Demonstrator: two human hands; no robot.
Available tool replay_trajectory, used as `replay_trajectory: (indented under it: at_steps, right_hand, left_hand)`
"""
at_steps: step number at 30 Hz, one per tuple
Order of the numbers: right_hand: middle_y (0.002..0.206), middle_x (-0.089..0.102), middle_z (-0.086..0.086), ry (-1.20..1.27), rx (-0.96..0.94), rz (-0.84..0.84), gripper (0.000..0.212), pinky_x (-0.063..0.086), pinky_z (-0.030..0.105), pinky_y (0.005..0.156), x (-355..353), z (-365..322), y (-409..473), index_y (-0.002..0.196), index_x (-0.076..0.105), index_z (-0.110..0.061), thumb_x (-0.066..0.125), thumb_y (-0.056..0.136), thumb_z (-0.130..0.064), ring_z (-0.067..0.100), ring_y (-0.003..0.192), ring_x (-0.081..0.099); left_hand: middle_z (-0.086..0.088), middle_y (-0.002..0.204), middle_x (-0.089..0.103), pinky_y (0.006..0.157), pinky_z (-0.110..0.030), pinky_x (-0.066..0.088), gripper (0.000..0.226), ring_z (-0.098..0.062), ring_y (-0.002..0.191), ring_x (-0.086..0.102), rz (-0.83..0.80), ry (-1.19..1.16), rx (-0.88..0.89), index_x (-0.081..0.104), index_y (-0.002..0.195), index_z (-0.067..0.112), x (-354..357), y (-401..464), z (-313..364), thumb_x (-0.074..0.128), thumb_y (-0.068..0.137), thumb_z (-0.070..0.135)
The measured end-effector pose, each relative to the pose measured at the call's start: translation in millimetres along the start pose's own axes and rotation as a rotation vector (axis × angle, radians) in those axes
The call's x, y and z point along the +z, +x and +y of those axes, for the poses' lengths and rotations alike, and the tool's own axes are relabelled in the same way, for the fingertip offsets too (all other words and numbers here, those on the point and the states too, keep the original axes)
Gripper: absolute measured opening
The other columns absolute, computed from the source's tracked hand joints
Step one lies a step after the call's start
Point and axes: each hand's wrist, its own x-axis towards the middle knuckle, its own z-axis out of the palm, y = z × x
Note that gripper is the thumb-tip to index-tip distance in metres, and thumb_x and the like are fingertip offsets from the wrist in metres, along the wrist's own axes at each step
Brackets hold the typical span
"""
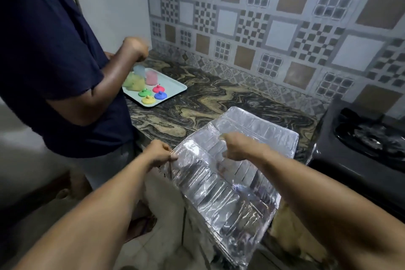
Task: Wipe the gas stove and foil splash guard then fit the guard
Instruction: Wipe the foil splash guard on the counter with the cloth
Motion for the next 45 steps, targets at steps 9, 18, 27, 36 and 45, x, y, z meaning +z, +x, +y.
replay_trajectory:
  at_steps: [9,18,27,36,45]
  right_hand:
    - [0.156,0.033,0.004,0.148,-0.252,-0.038,0.076,0.049,0.03,0.1,-28,-63,26,0.151,0.027,-0.028,0.039,0.088,0.012,0.022,0.127,0.051]
    - [0.158,0.023,0.006,0.032,-0.319,-0.079,0.06,0.032,0.045,0.113,17,-77,25,0.147,0.034,-0.03,0.058,0.093,-0.039,0.03,0.14,0.033]
    - [0.141,0.043,0.003,-0.182,-0.248,0.028,0.072,0.041,0.057,0.102,20,-65,44,0.144,0.03,-0.035,0.067,0.084,-0.042,0.025,0.129,0.04]
    - [0.126,0.04,0.01,-0.235,-0.189,0.085,0.063,0.039,0.061,0.099,19,-54,59,0.135,0.043,-0.022,0.072,0.08,-0.034,0.025,0.117,0.037]
    - [0.121,0.038,0.009,-0.025,-0.21,0.05,0.053,0.047,0.041,0.094,22,-48,78,0.121,0.049,-0.016,0.077,0.077,-0.026,0.024,0.111,0.037]
  left_hand:
    - [0.01,0.04,0.05,0.048,-0.021,0.034,0.028,-0.011,0.048,0.041,0.041,-0.108,0.081,0.06,0.061,0.015,6,-9,-16,0.074,0.085,0.009]
    - [-0.005,0.083,0.056,0.046,-0.02,0.037,0.064,-0.014,0.065,0.046,-0.072,-0.426,0.03,0.06,0.129,0.019,28,-9,-39,0.042,0.081,-0.019]
    - [-0.009,0.089,0.063,0.058,-0.029,0.045,0.04,-0.023,0.073,0.057,0.069,-0.641,-0.071,0.064,0.11,0.004,57,21,-52,0.054,0.079,-0.019]
    - [-0.009,0.079,0.067,0.059,-0.028,0.047,0.019,-0.02,0.071,0.058,0.142,-0.588,-0.193,0.068,0.086,0.011,79,54,-67,0.063,0.083,-0.007]
    - [-0.013,0.072,0.055,0.039,-0.021,0.041,0.033,-0.023,0.053,0.05,0.168,-0.664,-0.315,0.055,0.068,0.013,93,77,-82,0.041,0.085,-0.011]
